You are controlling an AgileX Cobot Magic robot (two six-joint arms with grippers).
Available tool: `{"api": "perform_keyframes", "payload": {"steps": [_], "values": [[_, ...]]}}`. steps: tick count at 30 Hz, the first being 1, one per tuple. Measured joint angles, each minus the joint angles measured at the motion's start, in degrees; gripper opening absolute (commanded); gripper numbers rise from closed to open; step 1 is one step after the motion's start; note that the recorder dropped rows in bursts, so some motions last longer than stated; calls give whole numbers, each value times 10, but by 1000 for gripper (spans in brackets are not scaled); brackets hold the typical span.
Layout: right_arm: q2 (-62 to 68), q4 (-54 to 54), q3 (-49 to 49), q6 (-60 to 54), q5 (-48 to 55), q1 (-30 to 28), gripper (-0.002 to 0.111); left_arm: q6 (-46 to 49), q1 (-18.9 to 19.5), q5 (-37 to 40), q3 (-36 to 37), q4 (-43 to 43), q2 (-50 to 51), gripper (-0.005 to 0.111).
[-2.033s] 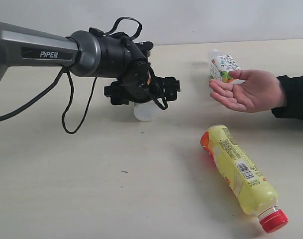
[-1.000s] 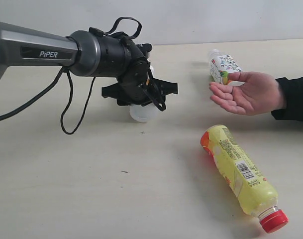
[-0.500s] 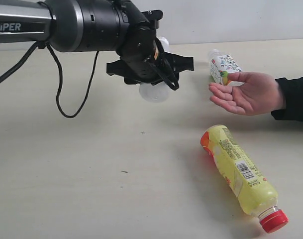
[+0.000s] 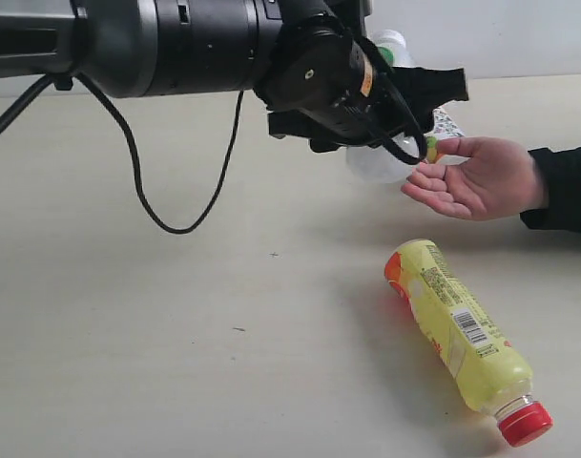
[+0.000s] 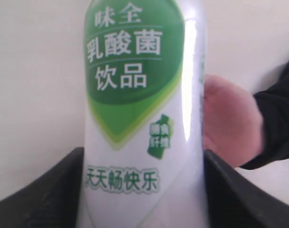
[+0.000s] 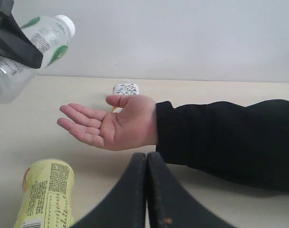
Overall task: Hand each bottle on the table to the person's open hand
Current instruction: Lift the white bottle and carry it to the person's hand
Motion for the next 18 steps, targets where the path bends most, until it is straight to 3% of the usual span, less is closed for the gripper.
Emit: {"api": "perform_keyframes", "payload": {"steps": [11,18], "values": [[0,0,0,0,0,0,0,-106,-27,-82,0,-5,0,2],[0,0,0,0,0,0,0,-100,-48,-12,-56,19,43,0]]}}
